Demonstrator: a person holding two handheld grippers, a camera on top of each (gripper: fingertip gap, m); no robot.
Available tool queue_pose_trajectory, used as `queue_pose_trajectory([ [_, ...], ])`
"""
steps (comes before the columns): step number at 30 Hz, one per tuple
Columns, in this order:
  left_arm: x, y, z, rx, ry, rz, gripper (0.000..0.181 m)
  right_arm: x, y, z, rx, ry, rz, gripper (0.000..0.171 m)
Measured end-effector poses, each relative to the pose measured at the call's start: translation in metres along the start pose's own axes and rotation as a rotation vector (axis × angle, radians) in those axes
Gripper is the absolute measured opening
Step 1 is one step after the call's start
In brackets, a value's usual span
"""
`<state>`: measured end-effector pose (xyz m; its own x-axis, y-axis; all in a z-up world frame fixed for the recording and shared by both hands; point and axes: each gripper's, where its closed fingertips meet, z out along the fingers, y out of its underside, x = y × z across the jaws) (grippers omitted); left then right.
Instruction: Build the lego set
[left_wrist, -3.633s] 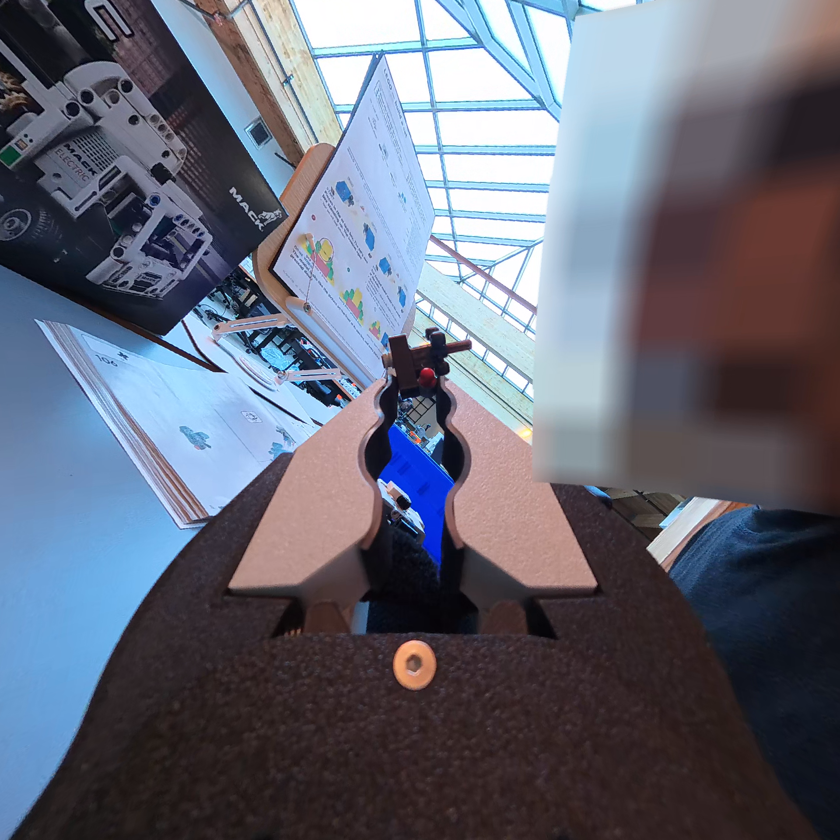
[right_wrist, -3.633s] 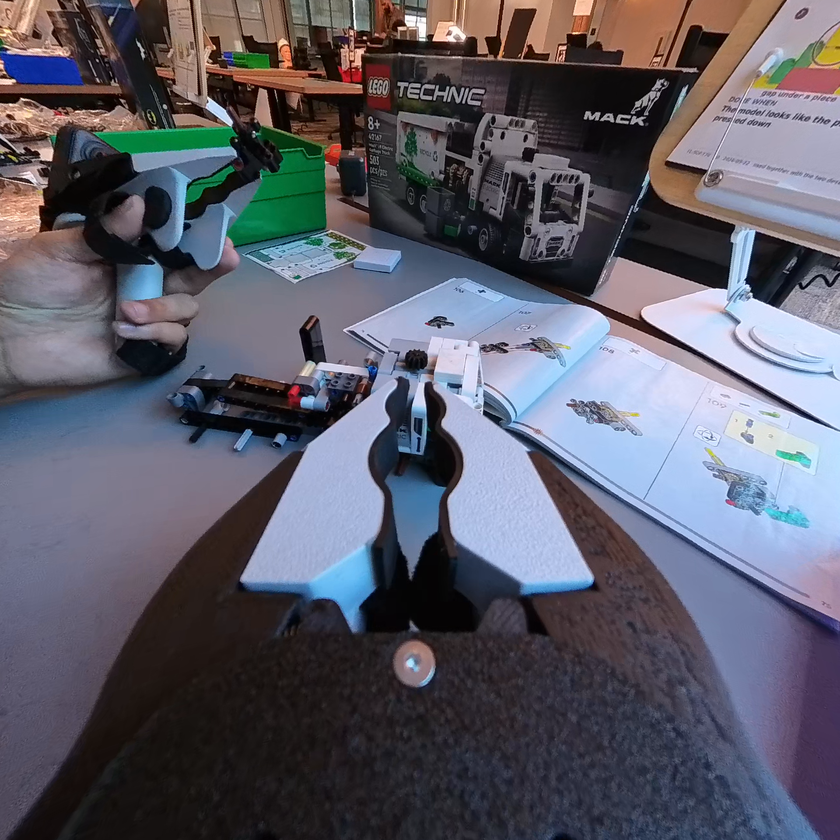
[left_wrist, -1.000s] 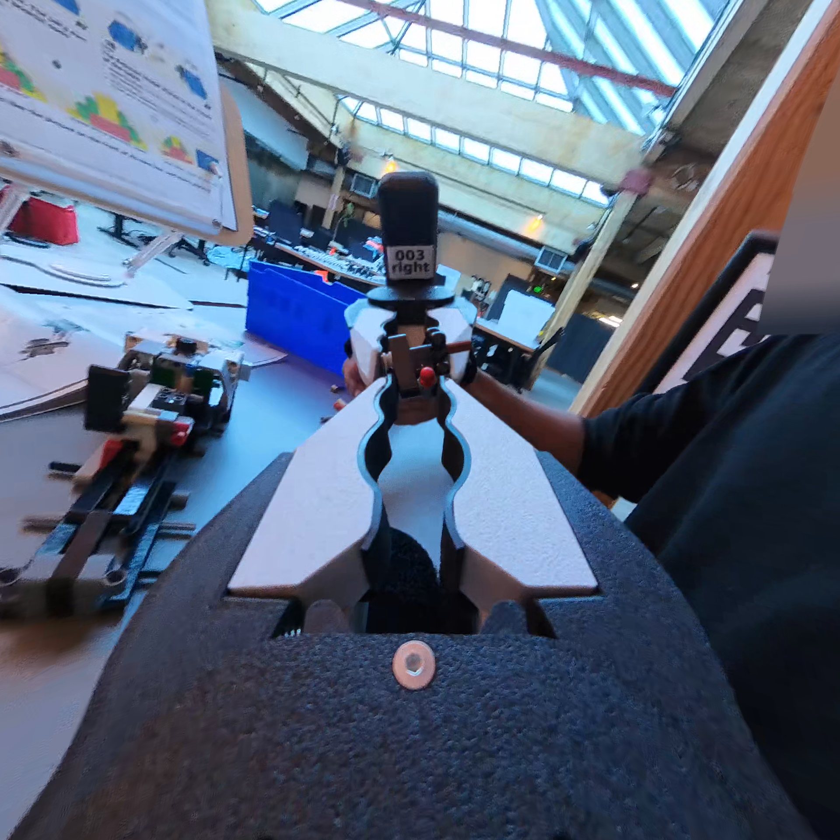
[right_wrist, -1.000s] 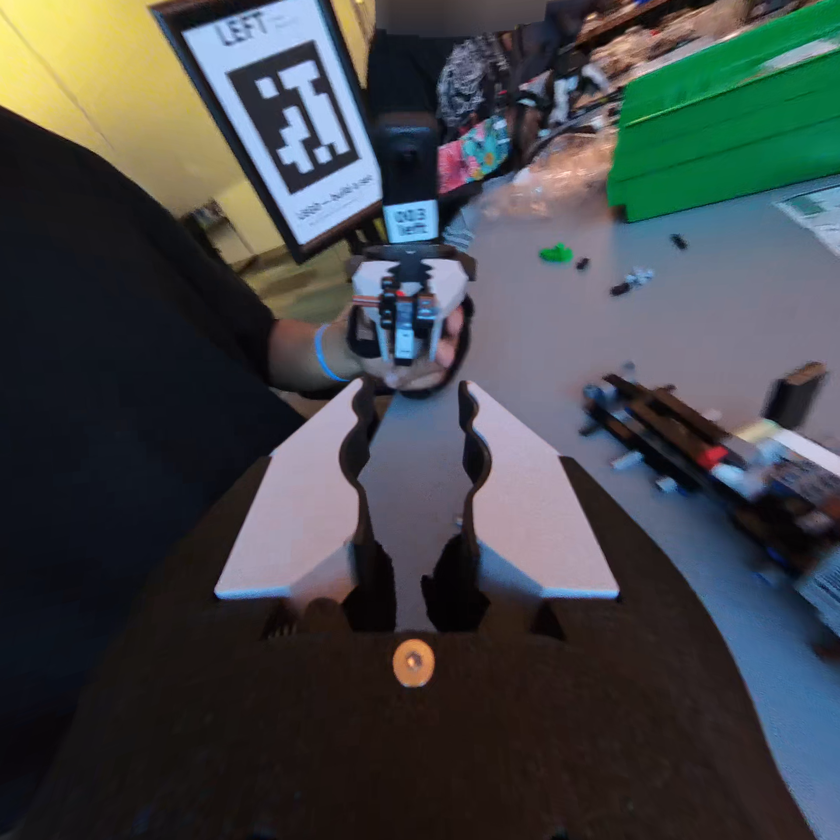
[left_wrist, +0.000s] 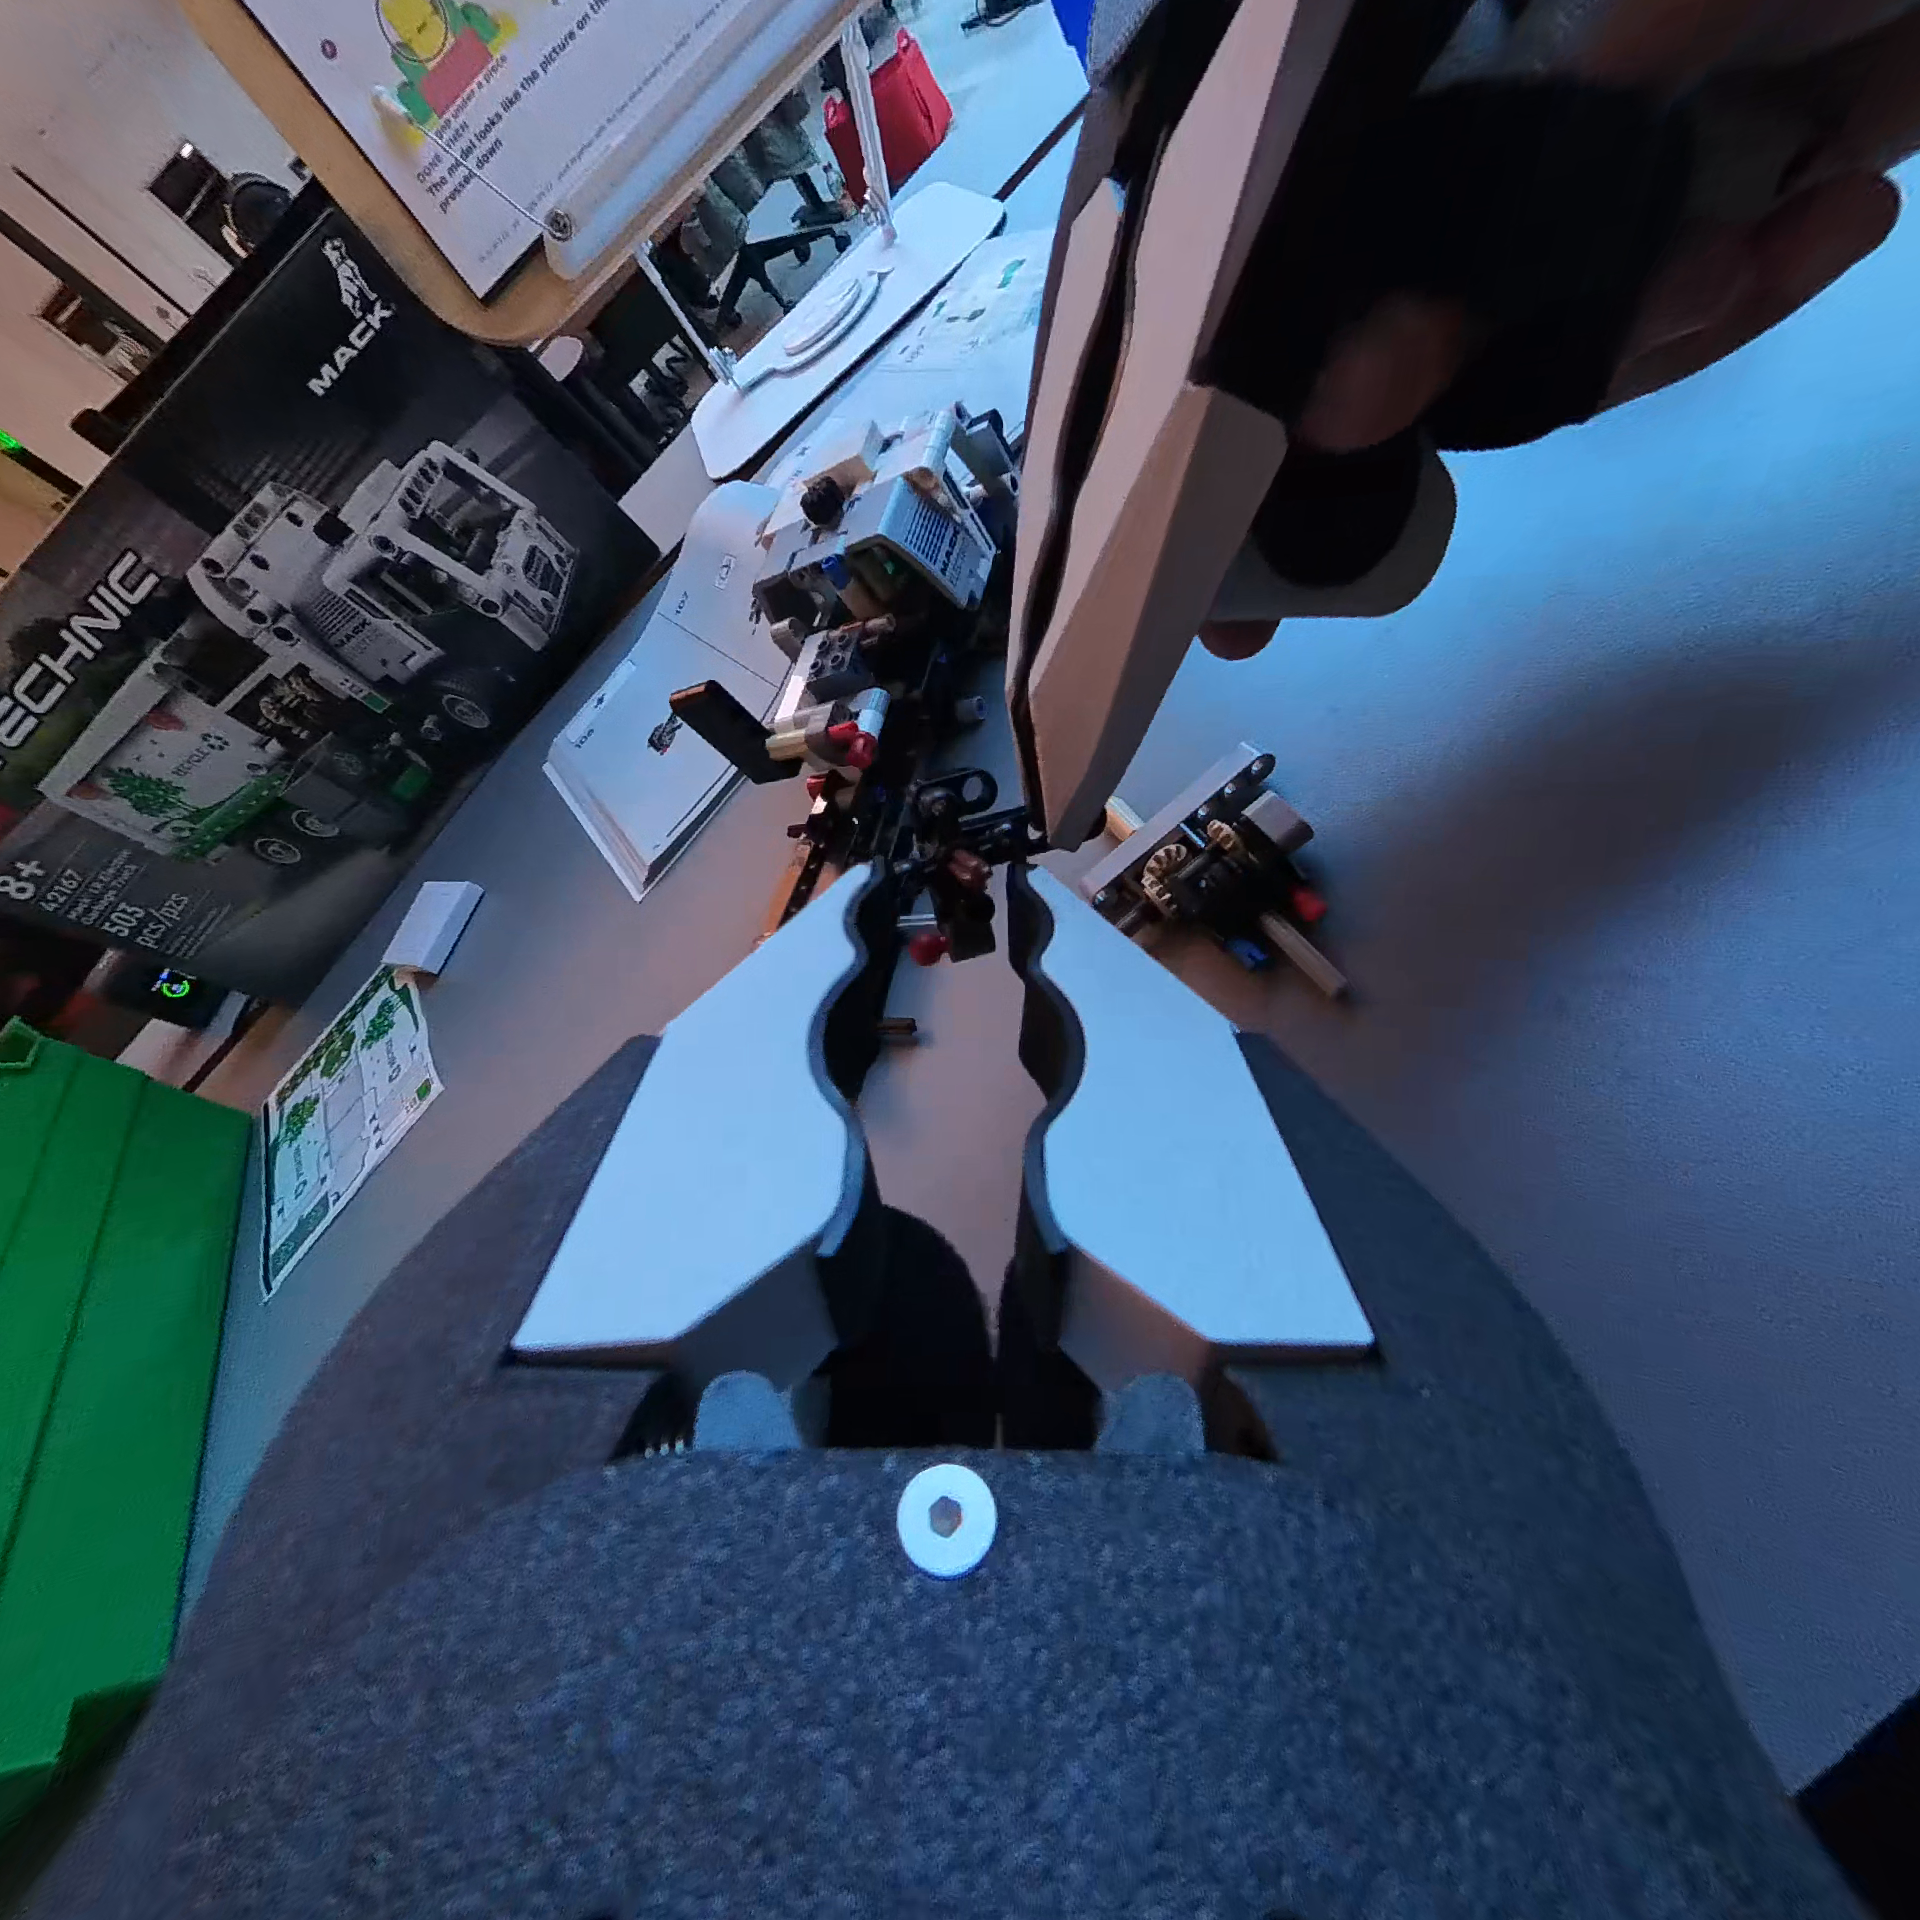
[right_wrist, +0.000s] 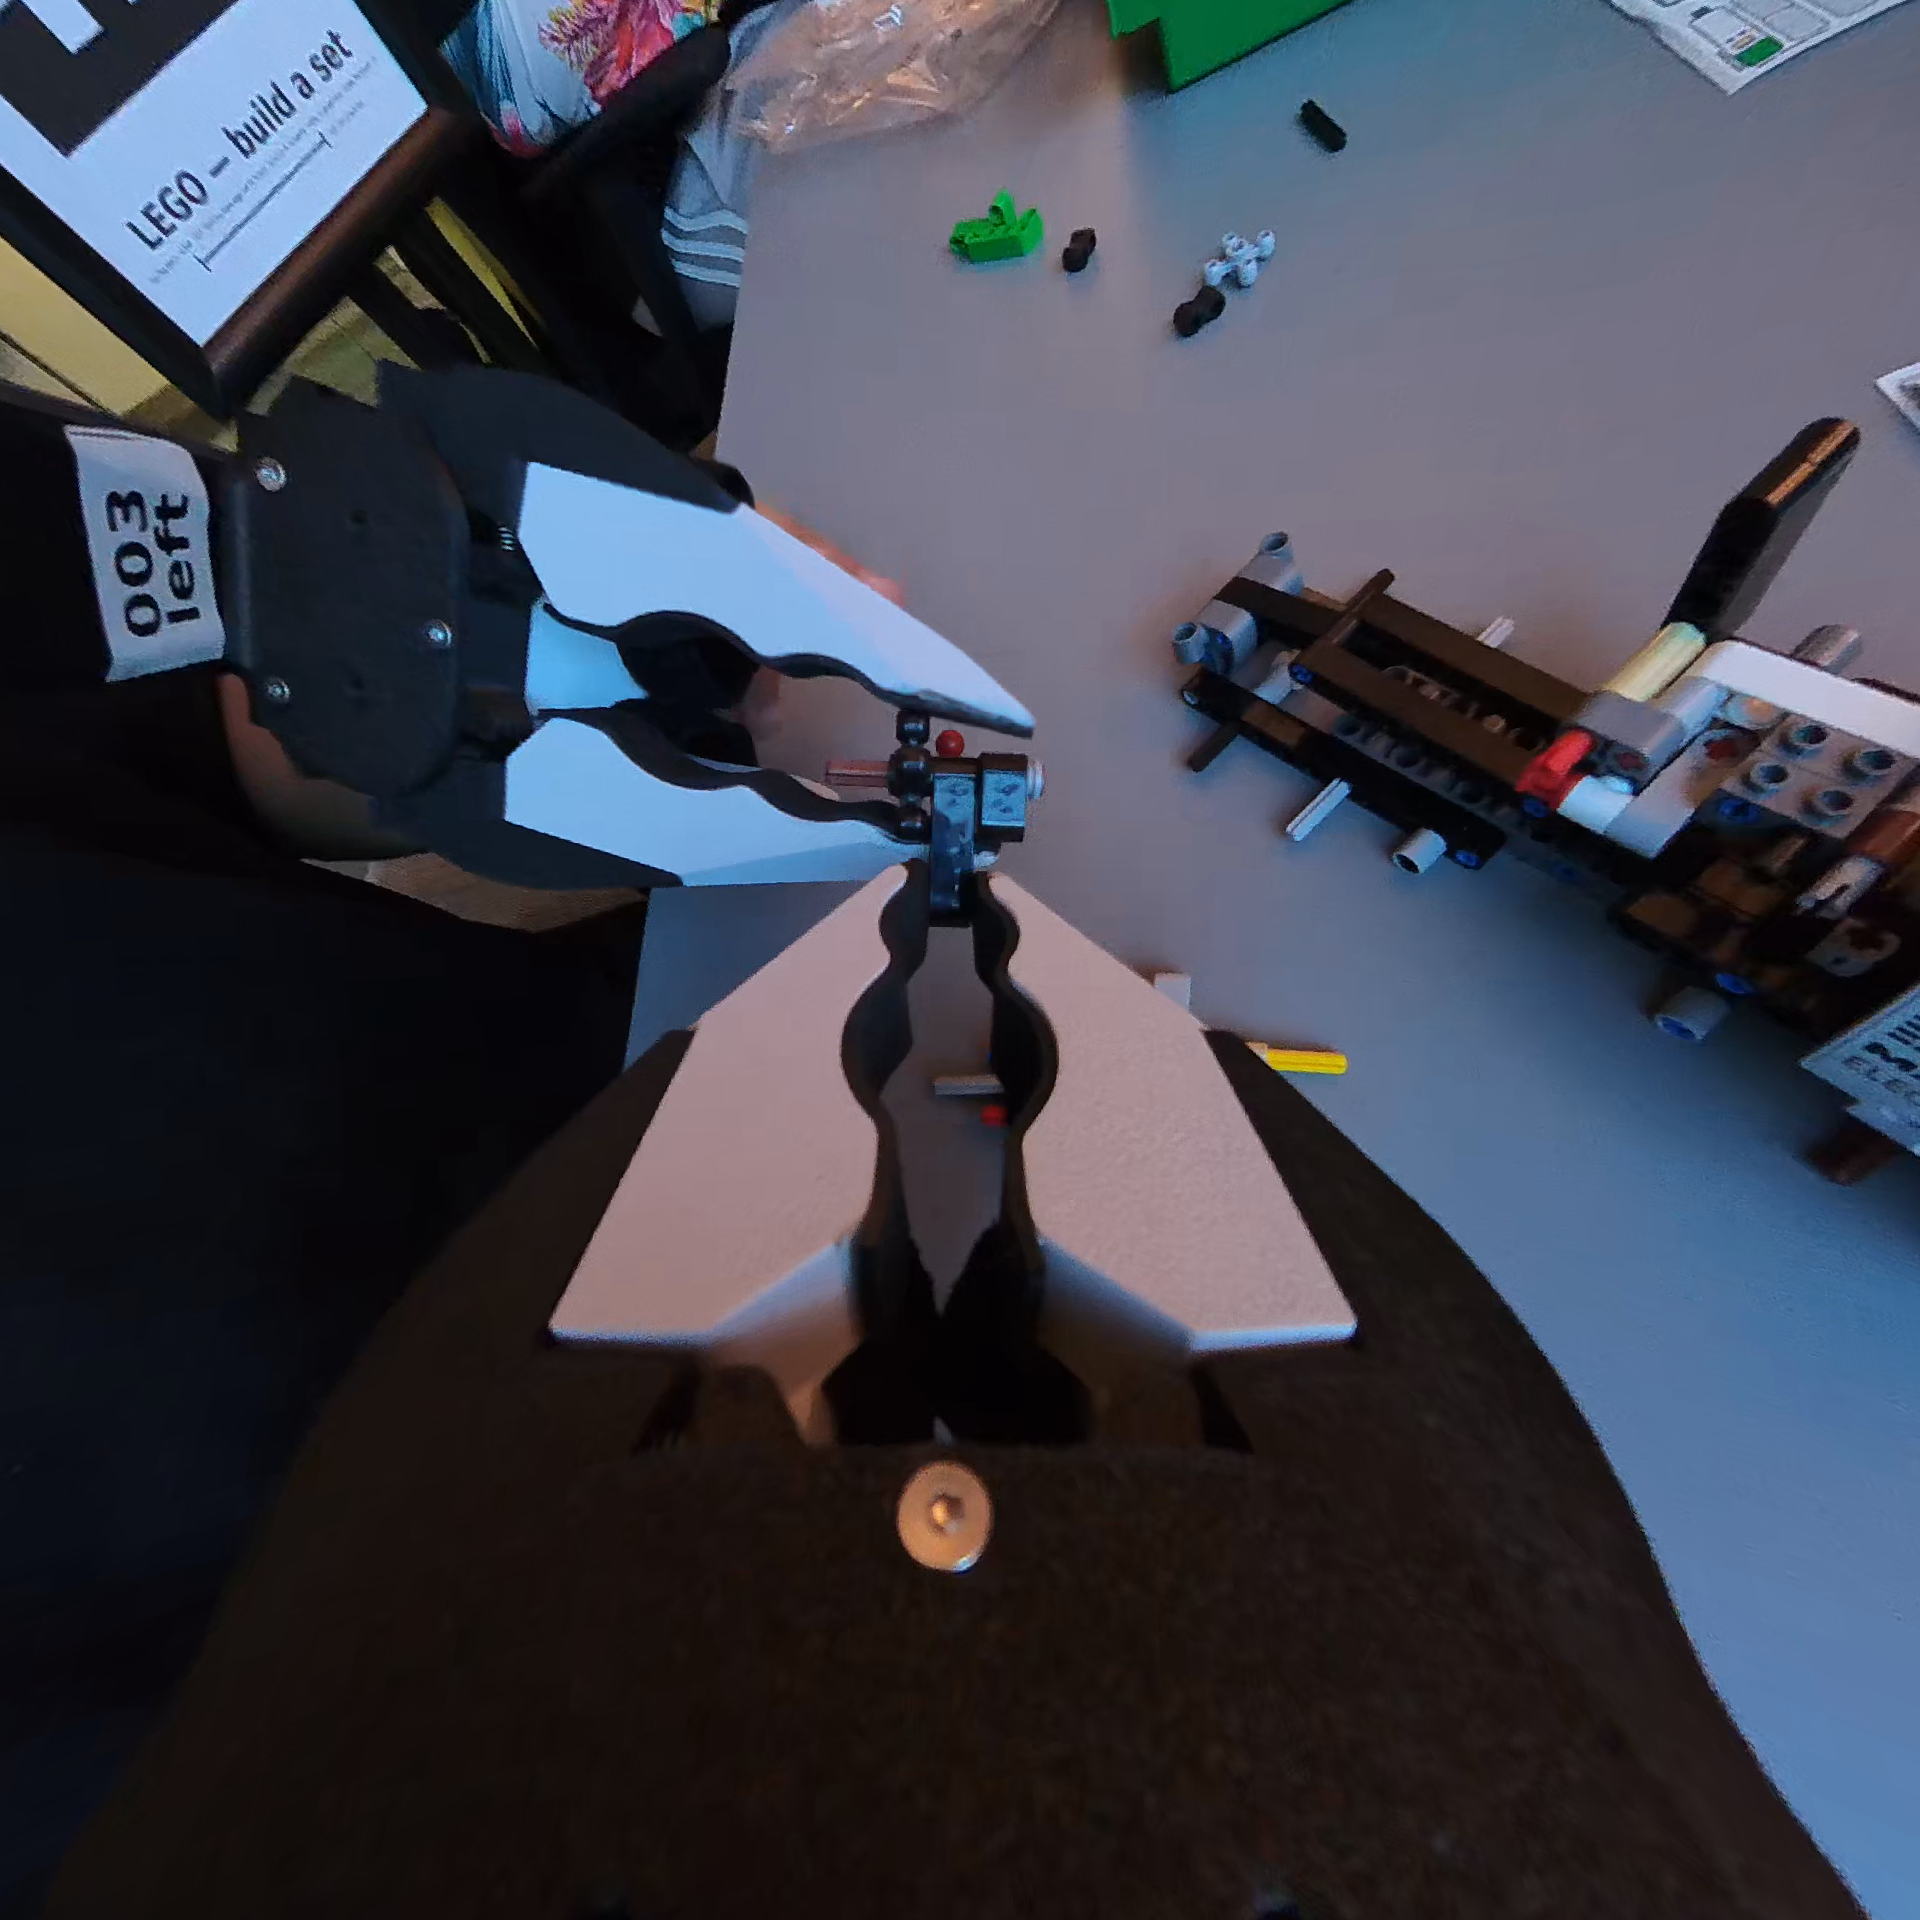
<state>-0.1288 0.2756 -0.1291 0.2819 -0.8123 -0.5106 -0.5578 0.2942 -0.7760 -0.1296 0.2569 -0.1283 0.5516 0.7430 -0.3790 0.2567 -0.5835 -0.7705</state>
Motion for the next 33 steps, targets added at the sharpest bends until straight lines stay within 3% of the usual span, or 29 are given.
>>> queue_pose_trajectory([
  [6,-0.004,0.006,0.002,-0.008,-0.012,-0.035,0.014,-0.003,0.000,-0.001,0.007,-0.020,-0.050,0.008],
  [10,-0.021,0.011,-0.005,0.003,-0.041,-0.108,0.013,0.013,-0.003,-0.030,0.044,0.018,-0.212,0.019],
  [13,-0.027,0.021,-0.010,-0.001,-0.001,-0.194,0.013,0.030,0.023,-0.041,-0.048,0.044,-0.336,0.032],
  [19,-0.026,0.060,-0.008,-0.146,0.074,-0.227,0.013,0.046,0.065,-0.028,-0.304,0.024,-0.338,0.036],
  [27,-0.023,0.080,-0.012,-0.189,0.192,-0.296,0.014,0.005,0.071,-0.008,-0.274,-0.111,-0.279,0.035],
  [33,-0.020,0.086,-0.015,-0.199,0.271,-0.308,0.014,0.025,0.048,-0.011,-0.199,0.048,-0.425,0.029],
])
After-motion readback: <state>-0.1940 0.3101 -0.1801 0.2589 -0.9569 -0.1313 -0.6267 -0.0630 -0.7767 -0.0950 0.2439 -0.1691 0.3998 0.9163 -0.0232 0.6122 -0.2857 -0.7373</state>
